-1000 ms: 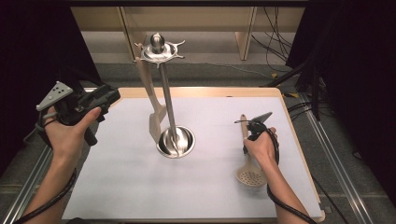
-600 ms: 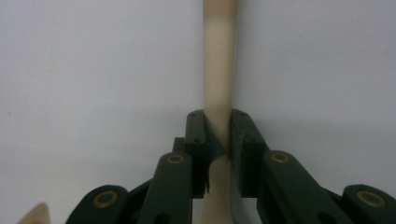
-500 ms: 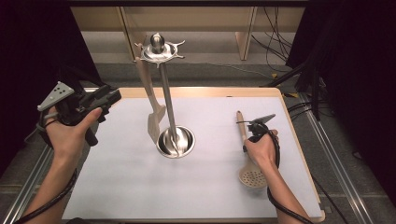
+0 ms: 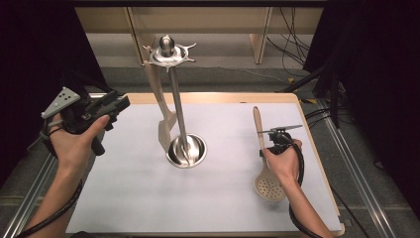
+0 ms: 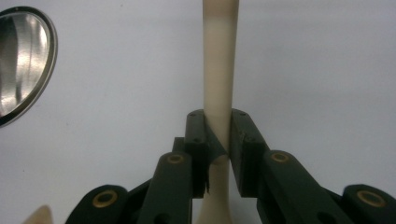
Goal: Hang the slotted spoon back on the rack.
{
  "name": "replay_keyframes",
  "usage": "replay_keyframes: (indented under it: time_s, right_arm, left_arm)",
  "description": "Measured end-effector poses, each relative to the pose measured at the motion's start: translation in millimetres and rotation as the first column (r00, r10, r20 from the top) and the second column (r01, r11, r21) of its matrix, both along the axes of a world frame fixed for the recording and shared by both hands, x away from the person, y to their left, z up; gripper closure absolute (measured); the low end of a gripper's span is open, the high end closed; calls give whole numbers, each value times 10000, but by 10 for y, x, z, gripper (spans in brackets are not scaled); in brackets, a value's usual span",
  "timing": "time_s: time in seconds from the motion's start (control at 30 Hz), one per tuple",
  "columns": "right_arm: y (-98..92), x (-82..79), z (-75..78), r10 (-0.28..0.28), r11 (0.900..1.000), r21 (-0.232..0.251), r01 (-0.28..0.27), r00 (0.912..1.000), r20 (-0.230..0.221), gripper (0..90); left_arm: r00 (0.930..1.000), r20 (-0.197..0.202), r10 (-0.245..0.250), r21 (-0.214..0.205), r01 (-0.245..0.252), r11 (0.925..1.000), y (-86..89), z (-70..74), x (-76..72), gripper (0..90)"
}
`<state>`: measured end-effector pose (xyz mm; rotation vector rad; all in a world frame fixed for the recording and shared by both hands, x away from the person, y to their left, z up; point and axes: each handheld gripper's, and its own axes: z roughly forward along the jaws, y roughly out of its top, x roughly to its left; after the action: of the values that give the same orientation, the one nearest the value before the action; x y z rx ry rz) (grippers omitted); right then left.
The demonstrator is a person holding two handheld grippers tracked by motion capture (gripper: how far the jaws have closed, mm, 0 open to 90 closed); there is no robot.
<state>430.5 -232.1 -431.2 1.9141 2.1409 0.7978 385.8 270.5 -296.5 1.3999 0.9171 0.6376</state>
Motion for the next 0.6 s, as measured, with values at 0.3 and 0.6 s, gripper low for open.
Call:
replay_keyframes:
  time_s: [0.3,0.6]
  right_arm:
    - [10,-130,33,-37,10000,-62,42,9972,747,794]
    - [-11,-256,77,790,9967,-34,-810,9609,2655,794]
  left_arm:
    - [10000,-37,9,15,-9,10000,-3,-13,3,450]
    - [10000,-50,-44,60,44,10000,-14,-24,-1,450]
